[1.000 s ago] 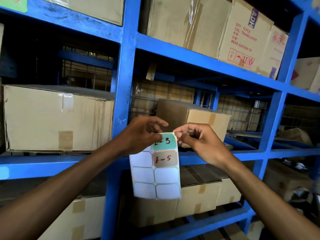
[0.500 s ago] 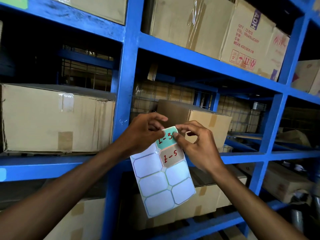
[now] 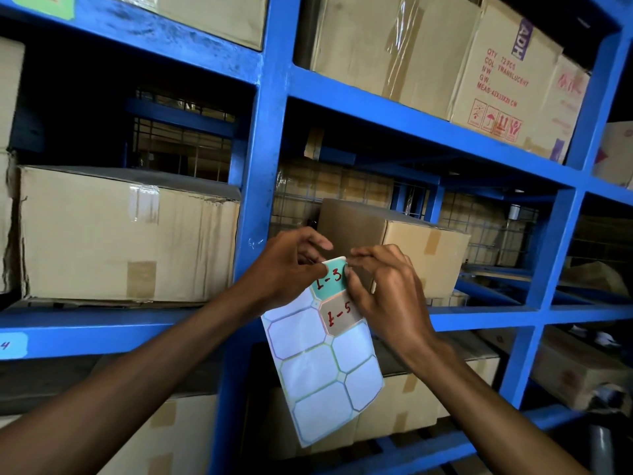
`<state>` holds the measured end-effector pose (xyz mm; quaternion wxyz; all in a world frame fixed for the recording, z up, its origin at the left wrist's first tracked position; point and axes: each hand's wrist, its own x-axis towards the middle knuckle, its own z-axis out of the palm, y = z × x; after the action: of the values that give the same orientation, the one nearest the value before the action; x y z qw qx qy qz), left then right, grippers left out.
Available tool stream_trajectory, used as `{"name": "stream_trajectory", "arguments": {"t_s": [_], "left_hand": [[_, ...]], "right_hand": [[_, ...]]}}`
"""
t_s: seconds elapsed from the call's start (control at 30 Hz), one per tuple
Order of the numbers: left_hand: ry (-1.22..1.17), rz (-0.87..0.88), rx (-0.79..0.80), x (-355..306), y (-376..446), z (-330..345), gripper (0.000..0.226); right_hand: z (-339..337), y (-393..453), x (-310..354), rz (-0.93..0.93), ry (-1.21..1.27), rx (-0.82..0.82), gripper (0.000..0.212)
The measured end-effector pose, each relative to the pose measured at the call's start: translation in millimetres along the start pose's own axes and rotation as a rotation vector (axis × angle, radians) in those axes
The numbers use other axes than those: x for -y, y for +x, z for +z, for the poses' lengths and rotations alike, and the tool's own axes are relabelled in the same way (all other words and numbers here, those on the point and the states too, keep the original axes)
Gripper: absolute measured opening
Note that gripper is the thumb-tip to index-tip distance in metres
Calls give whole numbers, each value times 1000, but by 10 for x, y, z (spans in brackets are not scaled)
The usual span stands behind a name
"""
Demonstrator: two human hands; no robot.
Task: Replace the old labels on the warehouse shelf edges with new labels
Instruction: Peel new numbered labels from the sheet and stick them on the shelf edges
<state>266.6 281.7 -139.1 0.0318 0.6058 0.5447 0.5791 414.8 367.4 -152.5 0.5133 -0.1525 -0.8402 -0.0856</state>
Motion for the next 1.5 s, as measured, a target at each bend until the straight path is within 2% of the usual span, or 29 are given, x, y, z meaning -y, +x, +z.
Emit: {"name": "stream_trajectory", "arguments": {"t_s": [0.17,0.23,0.33,0.4,0.5,0.57,0.73,1.03,1.1,1.27,1.37,1.5], "left_hand": [[-46,-42,52,-3,-41,-20,19],[-63,-45,106,0,-81,-60,16],[-72,-74,210,7,-134,-116,32],[-69,-91,205,12,-138,-134,36],[-93,-93,157,31,-102,-156,37],[-102,-105,168,52,-85,-193,39],[-129,-73,283,40,-104,-248,52],[-99,-85,356,56,-152,-289,45],[-85,-103,342,82,-162,-303,47],[45,-137,324,113,-156,-321,62],[210,-146,342,136,-129,-337,75],[296,-103,258,175,-42,-351,70]], "right_hand": [[12,43,2,-44,-41,36,15],[-14,89,-10,5,9,20,13],[-70,167,-48,62,44,4,12],[-89,172,-46,-15,-36,15,12],[-94,104,-10,-226,-219,26,14],[-99,68,6,-287,-255,26,15],[-109,33,48,-345,-193,71,11],[-121,-5,24,-404,-56,181,16],[-122,-7,15,-365,23,176,15],[-122,0,57,-87,355,131,10],[-122,40,57,40,434,74,5],[-153,185,-75,164,489,-23,5]]}}
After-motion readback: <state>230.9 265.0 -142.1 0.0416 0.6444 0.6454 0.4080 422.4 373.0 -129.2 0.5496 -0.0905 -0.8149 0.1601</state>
